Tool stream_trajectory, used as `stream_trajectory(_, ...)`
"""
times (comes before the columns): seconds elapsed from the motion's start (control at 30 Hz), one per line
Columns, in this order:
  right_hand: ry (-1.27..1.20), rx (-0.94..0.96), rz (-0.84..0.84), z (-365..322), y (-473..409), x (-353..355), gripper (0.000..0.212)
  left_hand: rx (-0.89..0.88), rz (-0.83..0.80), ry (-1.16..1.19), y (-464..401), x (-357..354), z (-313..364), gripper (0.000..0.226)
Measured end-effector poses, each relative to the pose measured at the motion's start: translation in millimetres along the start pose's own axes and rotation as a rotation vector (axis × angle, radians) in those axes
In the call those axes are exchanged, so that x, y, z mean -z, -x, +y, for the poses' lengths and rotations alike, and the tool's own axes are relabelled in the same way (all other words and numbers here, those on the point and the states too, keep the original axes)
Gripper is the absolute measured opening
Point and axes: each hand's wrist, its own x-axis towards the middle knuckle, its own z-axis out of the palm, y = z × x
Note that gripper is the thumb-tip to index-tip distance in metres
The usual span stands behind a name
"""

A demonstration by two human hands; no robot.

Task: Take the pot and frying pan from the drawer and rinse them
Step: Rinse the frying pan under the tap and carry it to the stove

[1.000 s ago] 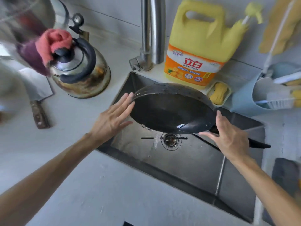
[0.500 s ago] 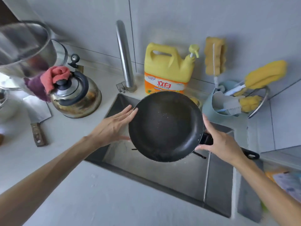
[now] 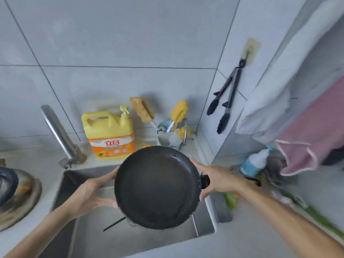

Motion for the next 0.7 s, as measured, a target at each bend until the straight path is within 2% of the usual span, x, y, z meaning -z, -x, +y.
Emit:
stream_trajectory(0.13,-0.154,-0.085,0.108,2,65,14,0.125,-0.172,-0.045,0.107,-24,7,41,0.086)
stream_trajectory(0.23,-0.215,-0.15,0.171,-3,119,26,0.116,-0.268,-0.109,0.104,-45,7,68,0.087)
stream_trajectory(0.37,-0.29,-0.282,0.287,9,196,33,0.116,-0.397,-0.211,0.117,-77,-8,120,0.087)
stream_trajectory(0.47,-0.337,-0.357,0.362,23,260,34,0.114,-0.519,-0.325,0.106,-98,-32,173,0.088)
stream_trajectory(0.6,-0.309,-0.462,0.495,45,355,32,0.11,-0.69,-0.433,0.076,-120,-83,257,0.104)
stream_trajectory(0.7,-0.354,-0.531,0.585,71,433,17,0.101,-0.814,-0.516,0.124,-125,-139,332,0.092)
